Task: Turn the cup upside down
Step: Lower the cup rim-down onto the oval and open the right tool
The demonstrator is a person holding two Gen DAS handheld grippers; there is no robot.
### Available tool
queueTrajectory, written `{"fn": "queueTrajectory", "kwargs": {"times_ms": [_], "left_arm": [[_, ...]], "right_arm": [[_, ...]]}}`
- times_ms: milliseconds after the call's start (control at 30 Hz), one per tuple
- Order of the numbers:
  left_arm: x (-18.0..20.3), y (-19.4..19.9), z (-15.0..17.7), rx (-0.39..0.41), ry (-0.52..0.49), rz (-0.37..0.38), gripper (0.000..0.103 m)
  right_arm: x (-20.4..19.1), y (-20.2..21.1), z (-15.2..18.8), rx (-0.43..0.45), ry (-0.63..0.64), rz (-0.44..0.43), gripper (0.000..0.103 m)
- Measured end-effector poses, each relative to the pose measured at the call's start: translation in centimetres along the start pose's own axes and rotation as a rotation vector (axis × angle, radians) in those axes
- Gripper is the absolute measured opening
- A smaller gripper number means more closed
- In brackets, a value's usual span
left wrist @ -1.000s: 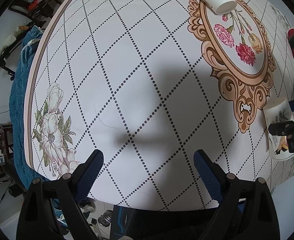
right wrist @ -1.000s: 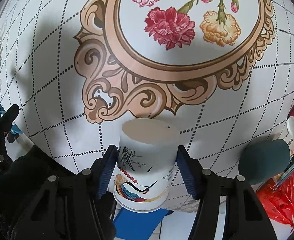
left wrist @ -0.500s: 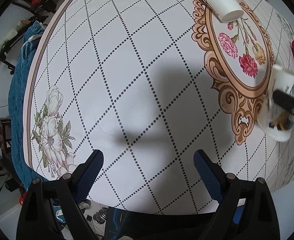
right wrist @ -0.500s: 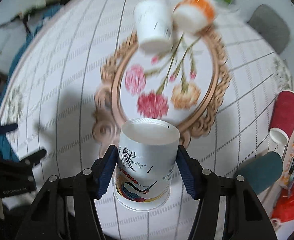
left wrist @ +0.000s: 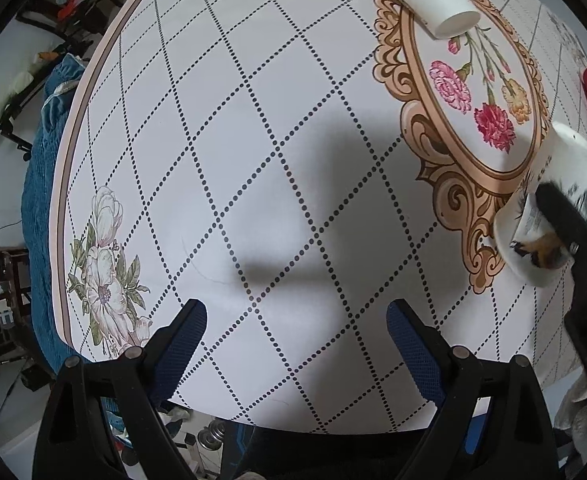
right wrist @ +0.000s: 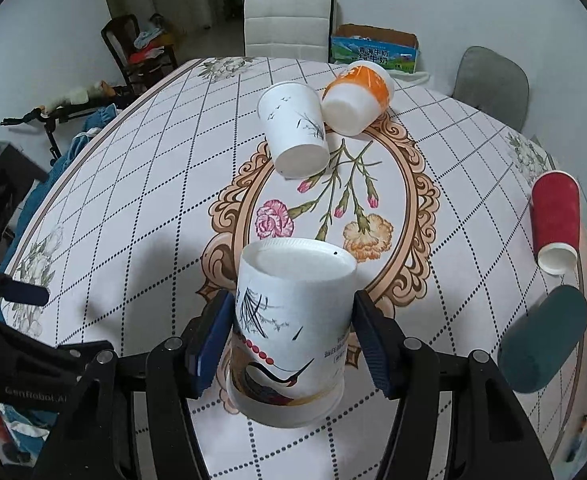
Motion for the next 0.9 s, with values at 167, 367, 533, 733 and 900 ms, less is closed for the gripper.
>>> {"fn": "queueTrajectory", "kwargs": {"times_ms": [167, 367, 533, 733, 900], "left_arm": [[0.5, 1.0, 0.8, 0.02, -0.004, 0.005, 0.092], [0.5, 2.8, 1.4, 0.059, -0.009, 0.015, 0.092], [0.5, 5.5, 2.2, 0.121, -0.023, 0.034, 0.092], [0.4, 9.9, 4.0, 0.223, -0.046, 0.063, 0.094], [0.6, 13.0, 5.5, 0.309, -0.071, 0.086, 0.099]], "right_arm": [[-0.4, 0.2, 1.2, -0.041, -0.002, 0.008, 0.069], [0.2, 1.1, 2.1, -0.071, -0.06, 0.022, 0.087], [1.0, 4.1, 2.8, -0.086, -0.134, 0.046, 0.094], [2.1, 10.1, 4.0, -0.068, -0.223, 0.129, 0.096], [2.8, 14.4, 5.4, -0.067, -0.271, 0.223, 0.098]]}}
Point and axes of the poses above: each gripper's, at about its wrist camera, not at the fingertips, and y roughly against the way its jaws point, x to its right, z to its underside, the point moved 4 cm from there along -y, roughly the way its jaws point, and after that the axes turned 5 degrees about y, right-handed, at the moved point
